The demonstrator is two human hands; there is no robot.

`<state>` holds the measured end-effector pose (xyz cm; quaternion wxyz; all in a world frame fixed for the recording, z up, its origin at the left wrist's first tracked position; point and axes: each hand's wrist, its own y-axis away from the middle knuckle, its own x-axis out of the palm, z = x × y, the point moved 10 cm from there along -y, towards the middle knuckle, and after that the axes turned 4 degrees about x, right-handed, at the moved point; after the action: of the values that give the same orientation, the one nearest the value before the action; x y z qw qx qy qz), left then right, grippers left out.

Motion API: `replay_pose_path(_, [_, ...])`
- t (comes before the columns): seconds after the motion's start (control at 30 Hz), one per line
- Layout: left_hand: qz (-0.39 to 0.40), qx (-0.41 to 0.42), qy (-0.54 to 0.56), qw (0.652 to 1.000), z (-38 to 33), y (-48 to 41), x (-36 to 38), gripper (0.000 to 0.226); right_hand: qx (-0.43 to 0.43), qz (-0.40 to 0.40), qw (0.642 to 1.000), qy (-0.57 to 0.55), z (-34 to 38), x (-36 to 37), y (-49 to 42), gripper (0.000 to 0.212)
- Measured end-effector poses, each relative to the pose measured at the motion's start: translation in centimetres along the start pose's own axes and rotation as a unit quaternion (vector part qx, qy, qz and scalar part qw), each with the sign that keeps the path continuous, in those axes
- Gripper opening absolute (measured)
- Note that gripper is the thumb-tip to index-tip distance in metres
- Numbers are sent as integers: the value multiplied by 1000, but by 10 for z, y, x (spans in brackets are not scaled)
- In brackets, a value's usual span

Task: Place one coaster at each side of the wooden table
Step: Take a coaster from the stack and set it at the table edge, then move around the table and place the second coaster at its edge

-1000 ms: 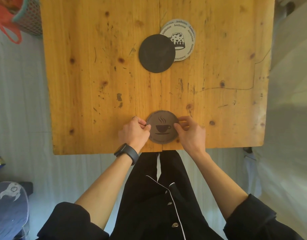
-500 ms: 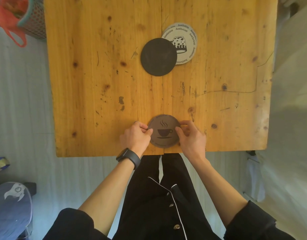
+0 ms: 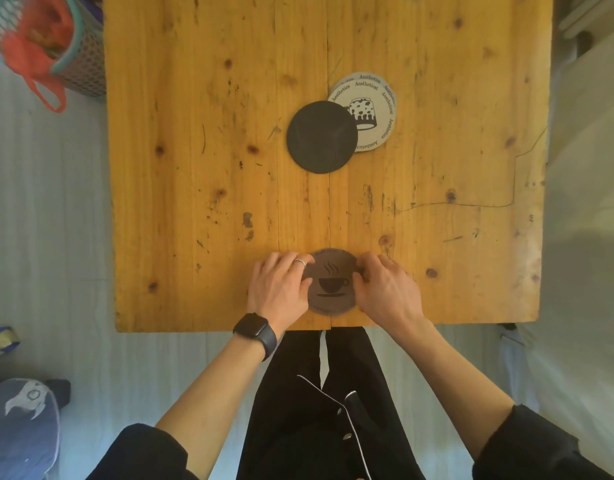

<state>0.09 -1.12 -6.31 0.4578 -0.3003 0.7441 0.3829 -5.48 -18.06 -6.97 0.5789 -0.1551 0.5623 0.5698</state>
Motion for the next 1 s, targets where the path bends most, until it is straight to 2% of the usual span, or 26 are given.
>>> replay_pose_path(0.07, [29, 16, 18, 999, 3, -16, -4, 26, 5, 57, 998, 34, 3, 0, -16, 24])
replay_pose_path(0.13, [35, 10, 36, 999, 11, -43, -13, 33, 2, 65, 997, 45, 8, -10, -38, 29])
replay_pose_path(0.3, [-61, -15, 46, 997, 25, -122, -53, 48, 7, -108, 994, 30, 13, -58, -91, 50])
replay_pose_path(0.4, [-72, -7, 17, 997, 23, -154, -57, 64, 30, -59, 996, 56, -3, -34, -104, 69])
replay_pose_path(0.5, [-39, -1, -22, 999, 21, -168, -42, 78, 25, -39, 997, 62, -15, -10, -106, 73])
replay_pose_path(0.63, [-69, 5, -65, 995, 17, -169, -40, 71, 33, -30, 997, 58, -19, -4, -114, 72])
replay_pose_path(0.8, [-65, 36, -104, 992, 10, -170, -42, 57, 42, 7, 997, 68, -21, 1, -114, 73])
replay_pose_path(0.9, [-13, 68, -160, 985, 5, -172, -42, 49, 49, 47, 995, 76, -18, 0, -114, 73])
replay_pose_path(1.0, [15, 103, -173, 979, -1, -173, -57, 57, 50, 99, 990, 86, -15, -3, -113, 78])
